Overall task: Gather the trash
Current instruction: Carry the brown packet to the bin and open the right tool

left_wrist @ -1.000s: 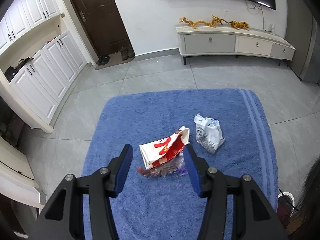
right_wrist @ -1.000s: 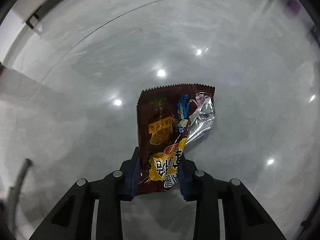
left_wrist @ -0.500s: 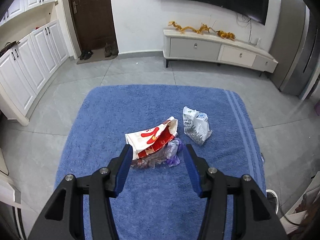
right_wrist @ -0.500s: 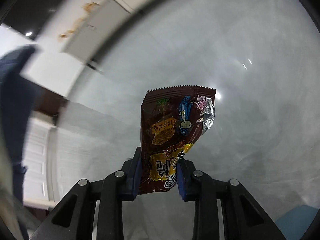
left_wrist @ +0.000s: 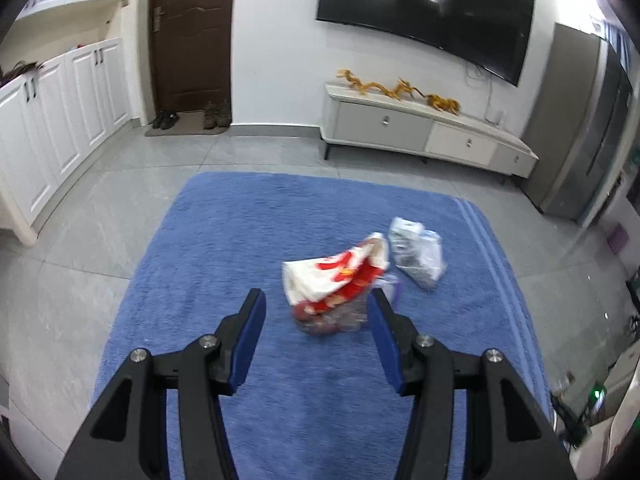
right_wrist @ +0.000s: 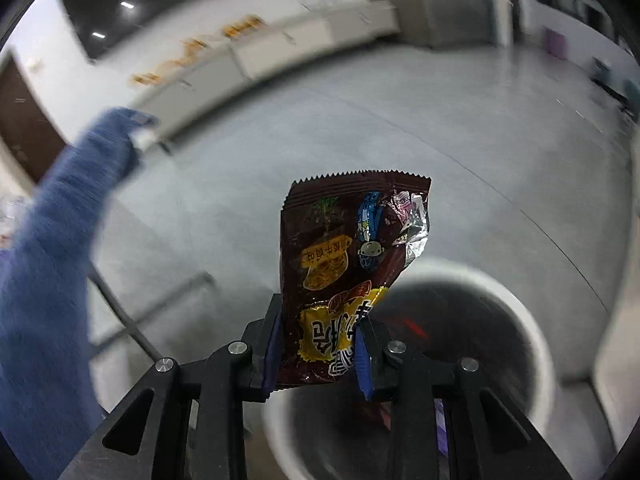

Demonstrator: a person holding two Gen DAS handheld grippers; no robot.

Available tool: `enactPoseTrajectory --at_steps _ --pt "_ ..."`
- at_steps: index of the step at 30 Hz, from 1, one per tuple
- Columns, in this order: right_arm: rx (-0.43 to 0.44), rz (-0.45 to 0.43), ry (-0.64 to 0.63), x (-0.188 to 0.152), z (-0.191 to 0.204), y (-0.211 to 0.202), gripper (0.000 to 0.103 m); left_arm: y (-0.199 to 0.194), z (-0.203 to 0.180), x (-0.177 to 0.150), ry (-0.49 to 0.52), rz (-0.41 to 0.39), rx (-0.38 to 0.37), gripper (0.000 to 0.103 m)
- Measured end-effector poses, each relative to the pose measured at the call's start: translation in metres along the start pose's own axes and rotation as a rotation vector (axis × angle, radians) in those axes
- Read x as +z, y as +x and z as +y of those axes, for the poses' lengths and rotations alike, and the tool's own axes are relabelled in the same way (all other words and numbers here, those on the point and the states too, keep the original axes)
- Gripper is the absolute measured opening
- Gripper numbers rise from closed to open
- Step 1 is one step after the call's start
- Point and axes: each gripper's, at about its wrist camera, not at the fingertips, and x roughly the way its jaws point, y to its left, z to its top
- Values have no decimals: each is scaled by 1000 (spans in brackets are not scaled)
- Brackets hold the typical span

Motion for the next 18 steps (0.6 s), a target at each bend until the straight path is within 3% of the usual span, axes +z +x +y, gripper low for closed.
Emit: enactPoseTrajectory --at_steps 5,6,7,10,14,18 --pt "-85 83 25 -19 -20 -2 41 8 29 -8 -31 8 22 50" --pt "-95 90 25 -21 -26 -13 52 10 33 -10 -27 11 31 50" --pt "-112 94 34 -21 -27 -17 56 12 35 -12 -26 10 46 50" --pt "-90 57 48 -14 -21 -38 65 17 41 -18 -21 15 62 50" --pt "-93 -8 8 -8 -18 -86 69 22 46 -27 -16 19 66 50" --pt "-107 -34 3 -1 -12 -105 72 24 45 -35 -17 24 52 50"
